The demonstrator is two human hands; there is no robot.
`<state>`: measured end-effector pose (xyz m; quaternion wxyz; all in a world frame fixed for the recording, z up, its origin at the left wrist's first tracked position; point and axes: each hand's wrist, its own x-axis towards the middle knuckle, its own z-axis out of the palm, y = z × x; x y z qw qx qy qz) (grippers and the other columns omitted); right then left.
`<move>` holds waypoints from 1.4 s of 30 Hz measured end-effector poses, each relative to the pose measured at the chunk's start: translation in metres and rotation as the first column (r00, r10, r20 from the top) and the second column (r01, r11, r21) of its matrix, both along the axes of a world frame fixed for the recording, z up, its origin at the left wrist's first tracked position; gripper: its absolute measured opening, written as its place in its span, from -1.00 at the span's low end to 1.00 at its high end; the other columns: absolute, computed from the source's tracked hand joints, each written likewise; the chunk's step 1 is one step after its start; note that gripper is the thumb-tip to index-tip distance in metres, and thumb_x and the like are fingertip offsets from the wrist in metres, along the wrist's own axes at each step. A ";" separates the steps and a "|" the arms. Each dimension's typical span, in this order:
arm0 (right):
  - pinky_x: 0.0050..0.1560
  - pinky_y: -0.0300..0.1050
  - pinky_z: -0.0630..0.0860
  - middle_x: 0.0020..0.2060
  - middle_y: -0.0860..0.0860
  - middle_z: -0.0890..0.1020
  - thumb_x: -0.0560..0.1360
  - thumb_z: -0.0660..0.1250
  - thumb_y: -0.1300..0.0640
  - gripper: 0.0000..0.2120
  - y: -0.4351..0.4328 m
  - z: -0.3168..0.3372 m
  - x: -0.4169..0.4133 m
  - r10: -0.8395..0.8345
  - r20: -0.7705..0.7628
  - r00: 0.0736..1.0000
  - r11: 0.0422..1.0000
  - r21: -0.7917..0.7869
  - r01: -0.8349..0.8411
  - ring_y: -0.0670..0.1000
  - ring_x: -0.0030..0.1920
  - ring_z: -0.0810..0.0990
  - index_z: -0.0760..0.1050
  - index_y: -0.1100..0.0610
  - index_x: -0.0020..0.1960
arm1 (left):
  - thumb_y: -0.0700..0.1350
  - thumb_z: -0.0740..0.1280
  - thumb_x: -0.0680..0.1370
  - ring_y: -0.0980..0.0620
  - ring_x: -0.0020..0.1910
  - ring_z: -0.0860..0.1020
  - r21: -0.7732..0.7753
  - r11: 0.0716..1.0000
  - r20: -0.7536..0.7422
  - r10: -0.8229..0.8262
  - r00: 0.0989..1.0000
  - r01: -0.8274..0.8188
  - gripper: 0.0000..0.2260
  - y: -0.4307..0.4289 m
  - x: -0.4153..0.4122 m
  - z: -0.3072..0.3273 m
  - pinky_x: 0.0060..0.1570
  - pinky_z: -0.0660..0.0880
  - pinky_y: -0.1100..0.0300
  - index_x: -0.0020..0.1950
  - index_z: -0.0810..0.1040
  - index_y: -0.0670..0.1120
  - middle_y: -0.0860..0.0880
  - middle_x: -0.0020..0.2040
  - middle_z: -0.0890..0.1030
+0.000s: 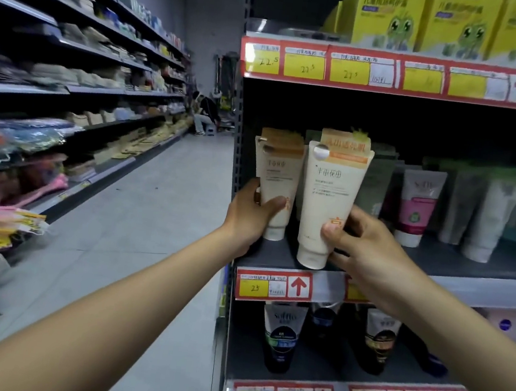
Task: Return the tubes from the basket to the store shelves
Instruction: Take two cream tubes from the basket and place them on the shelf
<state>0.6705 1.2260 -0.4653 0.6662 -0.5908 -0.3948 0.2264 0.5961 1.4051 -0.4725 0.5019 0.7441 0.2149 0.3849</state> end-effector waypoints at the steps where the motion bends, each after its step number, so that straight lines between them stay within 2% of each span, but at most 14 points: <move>1: 0.17 -0.02 0.55 0.14 -0.03 0.65 0.57 0.28 0.23 -0.70 0.002 0.000 0.000 -0.006 -0.003 1.000 1.000 0.003 0.006 -0.02 0.17 0.62 0.49 0.05 0.28 | -0.07 0.41 0.55 -0.01 0.15 0.61 -0.006 1.000 -0.016 -0.002 1.000 0.002 -0.64 0.000 -0.001 0.001 0.15 0.56 0.06 0.33 0.48 -0.06 -0.01 0.19 0.64; 3: 0.16 -0.04 0.56 0.14 -0.01 0.65 0.57 0.27 0.26 -0.70 0.005 0.001 -0.003 -0.021 -0.012 1.000 1.000 0.020 0.021 -0.01 0.17 0.62 0.49 0.07 0.28 | -0.02 0.40 0.55 0.00 0.10 0.60 0.003 0.998 -0.039 0.067 0.997 -0.067 -0.65 -0.004 -0.009 0.001 0.10 0.56 0.08 0.31 0.45 -0.03 0.00 0.17 0.63; 6: 0.19 0.01 0.55 0.14 0.02 0.64 0.57 0.26 0.29 -0.69 0.015 0.003 -0.010 -0.041 -0.013 0.999 0.998 0.043 0.042 0.02 0.18 0.61 0.47 0.11 0.30 | -0.04 0.34 0.58 0.11 -0.06 0.56 0.141 0.950 0.035 0.276 0.961 -0.278 -0.84 -0.018 -0.035 -0.005 -0.13 0.50 0.27 0.14 0.44 0.05 0.06 0.00 0.60; 8: 0.23 0.08 0.53 0.15 0.03 0.64 0.56 0.28 0.29 -0.68 0.024 0.004 -0.016 -0.054 0.013 0.998 0.998 0.039 0.053 0.04 0.19 0.60 0.48 0.11 0.30 | -0.10 0.31 0.61 0.20 -0.09 0.56 0.191 0.951 0.073 0.232 0.970 -0.242 -0.90 -0.033 -0.052 -0.009 -0.20 0.46 0.41 0.11 0.47 0.05 0.13 -0.07 0.59; 11: 0.25 0.11 0.52 0.12 0.00 0.65 0.54 0.32 0.28 -0.70 0.040 0.004 -0.026 -0.078 0.092 0.993 0.997 0.030 0.075 0.01 0.16 0.61 0.50 0.10 0.26 | -0.12 0.26 0.63 0.15 -0.02 0.61 0.216 0.968 0.043 0.123 0.992 -0.129 -0.82 -0.043 -0.060 -0.017 -0.02 0.57 0.23 0.22 0.53 0.03 0.11 0.01 0.64; 14: 0.23 0.06 0.54 0.01 -0.09 0.64 0.54 0.31 0.31 -0.73 0.048 0.001 -0.032 -0.105 0.132 0.986 0.994 0.000 0.106 -0.11 0.06 0.61 0.50 0.04 0.17 | -0.08 0.26 0.63 0.10 0.01 0.64 0.176 0.980 0.011 0.091 0.996 -0.091 -0.83 -0.044 -0.061 -0.019 0.06 0.61 0.03 0.21 0.51 0.07 0.11 0.03 0.65; 17: 0.24 0.11 0.53 0.11 0.01 0.64 0.53 0.31 0.29 -0.72 0.050 -0.003 -0.030 -0.114 0.138 0.984 0.991 -0.054 0.123 0.01 0.13 0.61 0.50 0.02 0.18 | -0.06 0.29 0.62 0.14 -0.02 0.64 0.199 0.978 -0.056 0.080 0.995 -0.067 -0.83 -0.045 -0.063 -0.021 0.05 0.61 0.07 0.18 0.44 0.17 0.15 -0.01 0.63; 21: 0.25 0.15 0.51 0.16 0.04 0.63 0.53 0.33 0.22 -0.67 0.053 -0.001 -0.022 -0.092 0.178 0.980 0.983 -0.138 0.117 0.06 0.17 0.59 0.48 0.09 0.29 | -0.07 0.29 0.63 0.14 -0.07 0.63 0.197 0.978 -0.108 0.082 0.991 -0.060 -0.85 -0.046 -0.062 -0.017 -0.04 0.59 0.16 0.14 0.41 0.15 0.09 -0.03 0.63; 26: 0.26 0.09 0.50 0.20 0.04 0.60 0.52 0.36 0.10 -0.63 0.043 -0.001 -0.023 -0.074 0.187 0.980 0.969 -0.218 0.115 0.03 0.17 0.58 0.43 0.05 0.30 | -0.04 0.26 0.64 0.14 -0.04 0.59 0.211 0.970 -0.133 0.154 0.979 -0.124 -0.79 -0.051 -0.065 -0.016 -0.10 0.55 0.22 0.27 0.39 0.08 0.10 0.01 0.58; 28: 0.28 0.00 0.47 0.25 0.02 0.54 0.49 0.40 0.04 -0.55 0.031 -0.001 -0.023 -0.151 0.296 0.943 0.957 -0.197 0.215 0.01 0.20 0.54 0.38 0.02 0.34 | -0.06 0.25 0.64 0.10 -0.01 0.56 0.335 0.907 -0.047 0.285 0.957 -0.253 -0.78 -0.056 -0.071 -0.016 -0.09 0.52 0.20 0.28 0.41 0.01 0.05 0.06 0.54; 31: 0.11 -0.23 0.34 0.23 -0.02 0.40 0.54 0.32 0.00 -0.58 -0.010 -0.003 -0.024 -0.247 0.586 0.772 0.896 -0.166 0.413 -0.07 0.11 0.45 0.34 -0.02 0.37 | -0.12 0.22 0.61 0.08 -0.05 0.50 0.653 0.702 0.046 0.339 0.940 -0.285 -0.86 -0.073 -0.075 -0.017 -0.15 0.41 0.25 0.16 0.47 -0.06 0.04 0.01 0.51; 36: -0.02 0.03 0.50 0.18 -0.02 0.35 0.59 0.20 -0.05 -0.64 -0.105 -0.028 -0.017 -0.135 0.876 0.463 0.776 -0.197 0.599 0.05 0.08 0.48 0.34 0.01 0.35 | -0.14 0.23 0.51 -0.15 -0.15 0.51 0.918 0.395 -0.086 0.293 0.952 -0.038 -0.85 -0.126 -0.057 -0.021 -0.23 0.46 0.00 0.03 0.52 -0.13 -0.12 -0.11 0.58; 39: -0.06 0.05 0.50 0.18 0.05 0.37 0.58 0.19 -0.08 -0.65 -0.172 -0.056 0.004 -0.002 0.915 0.404 0.628 -0.313 0.712 0.14 0.12 0.47 0.37 0.04 0.31 | -0.11 0.21 0.50 -0.24 -0.15 0.51 0.948 0.261 -0.241 0.215 0.946 0.182 -0.82 -0.171 -0.024 -0.043 -0.23 0.42 -0.05 -0.02 0.54 -0.15 -0.18 -0.15 0.56; 42: -0.04 0.11 0.53 0.15 0.07 0.40 0.55 0.20 -0.10 -0.65 -0.247 -0.093 0.025 0.055 0.899 0.435 0.490 -0.404 0.773 0.20 0.13 0.49 0.40 0.04 0.26 | -0.08 0.19 0.51 -0.25 -0.18 0.52 0.920 0.163 -0.376 0.108 0.920 0.357 -0.81 -0.218 0.015 -0.080 -0.26 0.40 -0.03 -0.05 0.54 -0.15 -0.18 -0.18 0.55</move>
